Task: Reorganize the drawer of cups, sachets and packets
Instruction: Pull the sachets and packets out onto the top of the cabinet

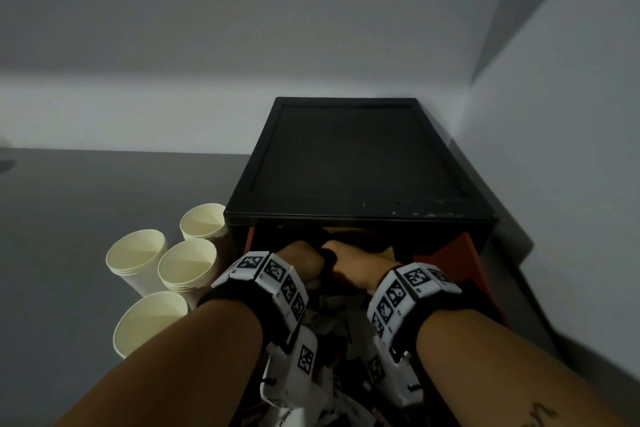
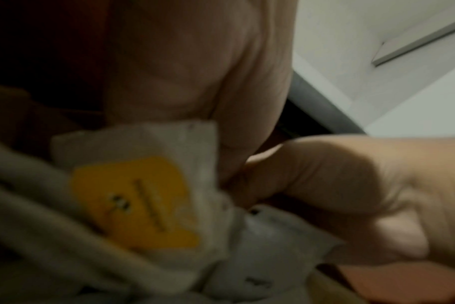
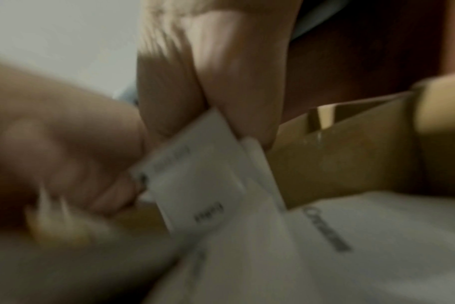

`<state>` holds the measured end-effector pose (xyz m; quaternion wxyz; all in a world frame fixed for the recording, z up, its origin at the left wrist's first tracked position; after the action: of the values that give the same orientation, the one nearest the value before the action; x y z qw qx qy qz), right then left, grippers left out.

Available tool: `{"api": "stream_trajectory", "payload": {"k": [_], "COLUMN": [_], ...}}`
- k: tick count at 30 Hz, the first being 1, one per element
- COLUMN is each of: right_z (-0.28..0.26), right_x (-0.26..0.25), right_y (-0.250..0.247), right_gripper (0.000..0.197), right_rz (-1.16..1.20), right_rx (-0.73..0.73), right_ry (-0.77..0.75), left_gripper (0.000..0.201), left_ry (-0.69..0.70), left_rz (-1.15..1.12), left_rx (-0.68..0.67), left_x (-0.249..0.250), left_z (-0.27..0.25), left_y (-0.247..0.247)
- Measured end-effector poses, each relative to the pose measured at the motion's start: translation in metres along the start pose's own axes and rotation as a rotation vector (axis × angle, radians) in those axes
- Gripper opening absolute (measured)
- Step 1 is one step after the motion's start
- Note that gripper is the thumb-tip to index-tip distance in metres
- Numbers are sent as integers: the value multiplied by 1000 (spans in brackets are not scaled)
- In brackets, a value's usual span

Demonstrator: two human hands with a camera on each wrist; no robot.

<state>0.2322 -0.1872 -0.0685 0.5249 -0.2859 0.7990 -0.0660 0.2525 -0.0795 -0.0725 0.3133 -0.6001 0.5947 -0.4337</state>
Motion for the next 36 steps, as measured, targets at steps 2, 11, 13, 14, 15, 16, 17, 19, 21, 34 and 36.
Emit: {"api": "stream_trajectory", "payload": {"k": [2, 11, 13, 14, 15, 16, 17, 19, 21, 34, 36], "right_z": [-5, -68, -85, -92, -100, -107, -113, -123, -130, -150, -150], "right_x": [1, -6, -15, -21, -26, -31, -36, -43, -48, -58, -59], "right_y": [-8, -36, -40, -41, -43, -44, -45, -46, -46, -45, -45], "right_gripper": [45, 15, 12, 11, 11, 12, 13, 13, 12, 5, 7], "right_rz": [49, 409, 453, 479, 499, 510, 510, 498, 508, 772, 776], "right_rx": [56, 104, 152, 166, 176, 187, 200, 246, 308, 349, 345], "right_ry": [-38, -202, -257, -279, -296, -314, -330, -359, -387, -456, -477], "left_gripper": [33, 18, 29, 30, 31, 31, 31, 30, 27, 22, 23], "left_ry": [86, 307, 357, 381, 394, 403, 408, 419, 428, 413, 412], "left_rz": [-172, -862, -921, -947, -971, -996, -1013, -1048, -1062, -994, -991], "left_rx": [-11, -194, -141, -96, -51, -4, 43, 134, 224, 439, 450], "left_x": [3, -4, -7, -8, -7, -7, -8, -7, -6, 3, 3], "left_z": [-5, -82, -93, -98, -103, -109, -114, -122, -129, -152, -150], "left_y": [-4, -34, -38, -40, -43, -45, -47, -50, -52, -66, -70]}}
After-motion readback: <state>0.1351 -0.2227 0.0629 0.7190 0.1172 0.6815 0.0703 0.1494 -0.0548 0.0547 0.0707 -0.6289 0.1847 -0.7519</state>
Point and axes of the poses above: each hand's wrist, its own z-axis towards the middle knuckle, its own y-axis out of the palm, x = y × z, the point moved 1 cm from there along z, towards the middle knuckle, and after that the axes turned 15 degrees about z, right-handed, at the moved point
